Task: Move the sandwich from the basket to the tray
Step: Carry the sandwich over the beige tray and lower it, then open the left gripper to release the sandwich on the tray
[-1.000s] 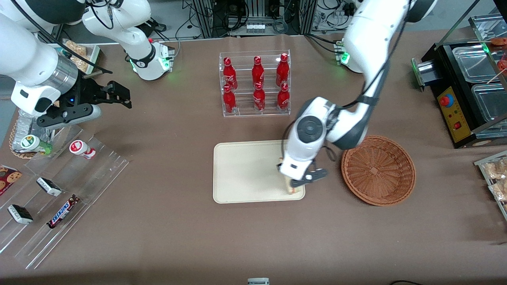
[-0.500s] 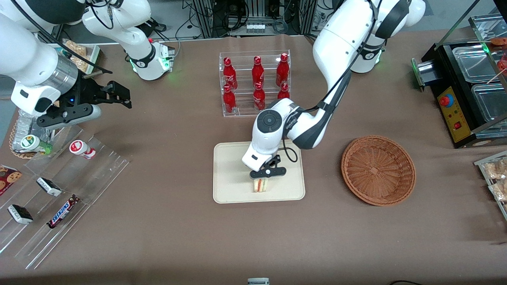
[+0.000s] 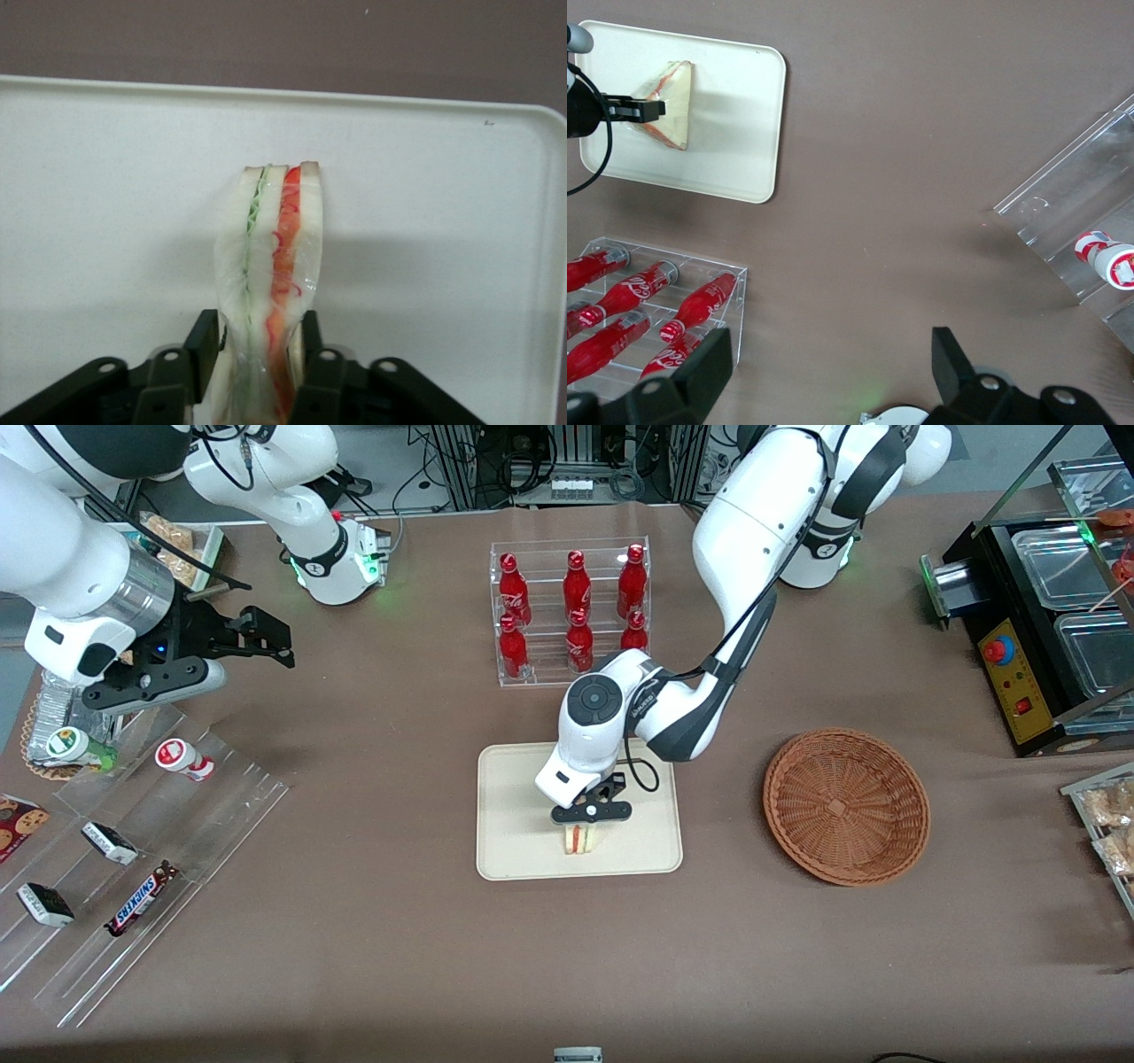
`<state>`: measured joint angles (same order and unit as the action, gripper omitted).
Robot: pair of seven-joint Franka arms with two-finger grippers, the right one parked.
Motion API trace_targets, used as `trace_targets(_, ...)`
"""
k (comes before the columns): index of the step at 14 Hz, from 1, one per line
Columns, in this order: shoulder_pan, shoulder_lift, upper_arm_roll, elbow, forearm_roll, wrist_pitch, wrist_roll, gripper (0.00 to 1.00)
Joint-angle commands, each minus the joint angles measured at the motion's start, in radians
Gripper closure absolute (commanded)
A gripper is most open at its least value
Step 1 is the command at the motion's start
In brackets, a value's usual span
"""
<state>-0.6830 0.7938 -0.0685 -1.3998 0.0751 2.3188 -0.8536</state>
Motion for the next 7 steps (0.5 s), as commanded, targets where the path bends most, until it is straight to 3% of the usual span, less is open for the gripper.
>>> trace_targets(1,-0.001,-0.083,0.015,0.012,-0.001,-0.071,0.005,0.00)
trace_targets(7,0.060,-0.304,0.022,0.007,0.009,-0.327,0.008,0.00)
